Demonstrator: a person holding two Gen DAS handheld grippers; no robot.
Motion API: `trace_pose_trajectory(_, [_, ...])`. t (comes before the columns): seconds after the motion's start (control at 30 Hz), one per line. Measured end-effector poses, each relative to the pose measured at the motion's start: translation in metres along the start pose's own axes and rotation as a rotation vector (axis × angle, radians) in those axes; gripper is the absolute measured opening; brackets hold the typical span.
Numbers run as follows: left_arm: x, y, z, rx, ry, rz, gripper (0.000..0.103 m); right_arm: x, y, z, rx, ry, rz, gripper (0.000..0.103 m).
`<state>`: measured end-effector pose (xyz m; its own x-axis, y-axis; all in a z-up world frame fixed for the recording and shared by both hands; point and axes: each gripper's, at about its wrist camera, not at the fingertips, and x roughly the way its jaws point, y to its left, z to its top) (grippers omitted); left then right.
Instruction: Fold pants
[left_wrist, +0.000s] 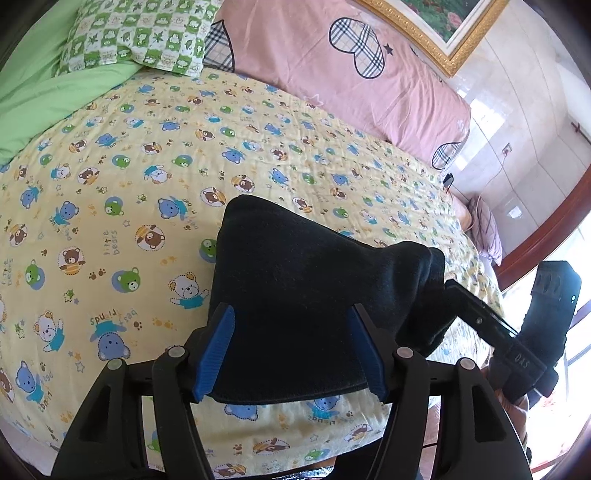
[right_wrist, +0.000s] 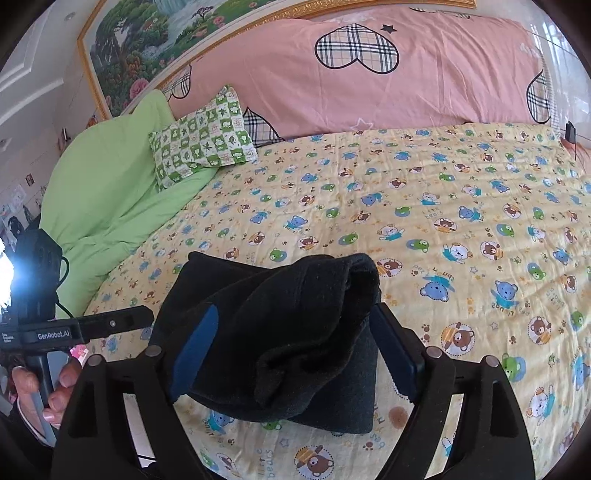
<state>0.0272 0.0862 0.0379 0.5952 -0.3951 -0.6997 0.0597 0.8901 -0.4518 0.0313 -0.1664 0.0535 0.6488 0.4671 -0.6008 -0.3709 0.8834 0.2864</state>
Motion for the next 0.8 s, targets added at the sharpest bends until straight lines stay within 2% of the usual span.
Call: trace_pose_trajectory(0.8, [0.036,0.013,0.010,-0.044,0.050,0.031,0.071,0.009,-0.036,-0.023,0.097,0.053,-0.076,0.085])
